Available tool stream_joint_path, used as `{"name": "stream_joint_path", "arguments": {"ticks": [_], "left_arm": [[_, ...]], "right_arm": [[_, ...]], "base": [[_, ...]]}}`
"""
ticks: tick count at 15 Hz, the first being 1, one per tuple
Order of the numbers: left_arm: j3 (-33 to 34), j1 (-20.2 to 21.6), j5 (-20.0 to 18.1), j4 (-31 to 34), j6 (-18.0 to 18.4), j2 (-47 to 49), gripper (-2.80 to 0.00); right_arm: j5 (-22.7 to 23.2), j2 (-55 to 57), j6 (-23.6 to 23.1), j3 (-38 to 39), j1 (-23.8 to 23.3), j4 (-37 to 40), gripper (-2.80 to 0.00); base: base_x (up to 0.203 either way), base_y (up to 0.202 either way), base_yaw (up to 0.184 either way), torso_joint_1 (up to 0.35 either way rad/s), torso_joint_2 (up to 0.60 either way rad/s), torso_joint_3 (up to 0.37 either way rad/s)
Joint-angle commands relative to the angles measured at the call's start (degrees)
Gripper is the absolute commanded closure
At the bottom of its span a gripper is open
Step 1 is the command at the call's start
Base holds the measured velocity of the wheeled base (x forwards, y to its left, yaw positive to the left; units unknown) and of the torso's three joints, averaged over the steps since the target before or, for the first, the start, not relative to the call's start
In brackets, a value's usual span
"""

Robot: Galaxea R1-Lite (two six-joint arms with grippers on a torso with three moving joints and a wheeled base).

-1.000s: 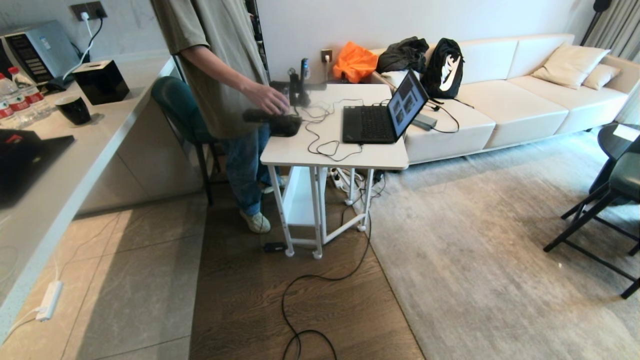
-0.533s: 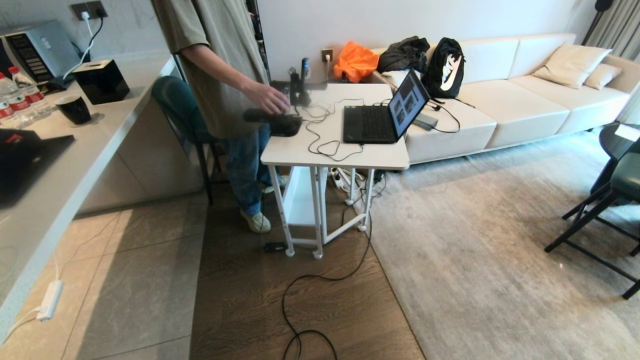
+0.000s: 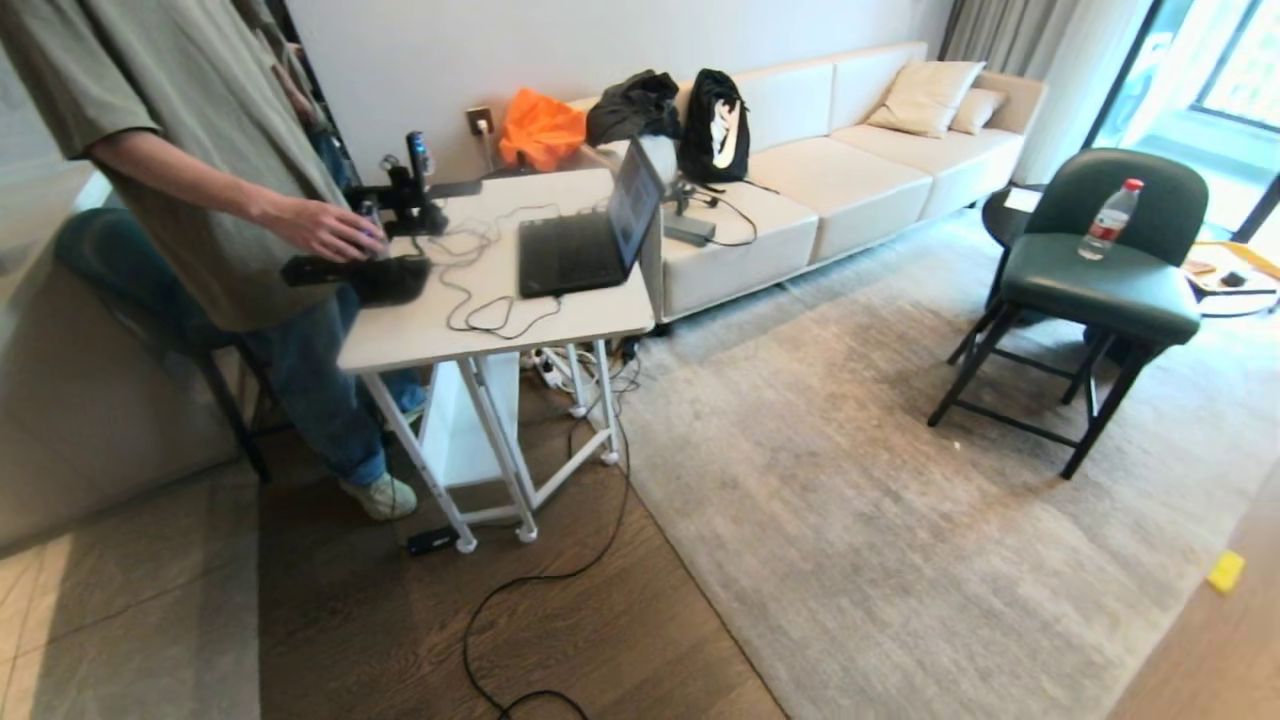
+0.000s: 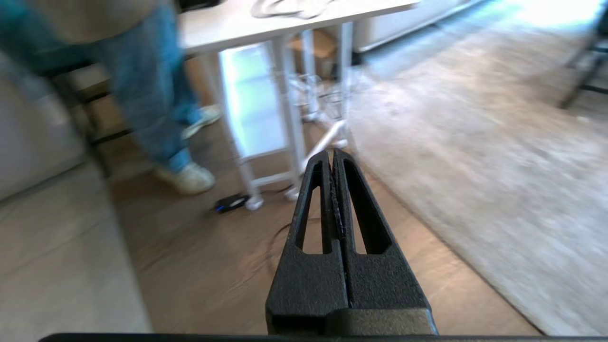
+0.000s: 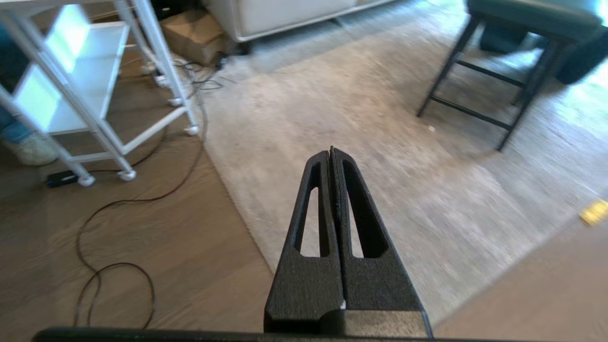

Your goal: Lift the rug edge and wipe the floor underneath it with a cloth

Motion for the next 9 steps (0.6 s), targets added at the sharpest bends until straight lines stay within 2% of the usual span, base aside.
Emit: {"name": "stream_joint_path", "arguments": {"ticks": [1, 9], "left_arm": [[0.0, 0.0, 0.0, 0.0, 0.0, 0.0, 0.0], [0.0, 0.0, 0.0, 0.0, 0.0, 0.0, 0.0]], "right_arm": [[0.0, 0.1, 0.0, 0.0, 0.0, 0.0, 0.0], [0.0, 0.0, 0.0, 0.0, 0.0, 0.0, 0.0]], "base": [[0.0, 0.009, -0.175, 0.0, 0.0, 0.004], [0.001, 0.009, -0.174, 0.002, 0.0, 0.001]]}}
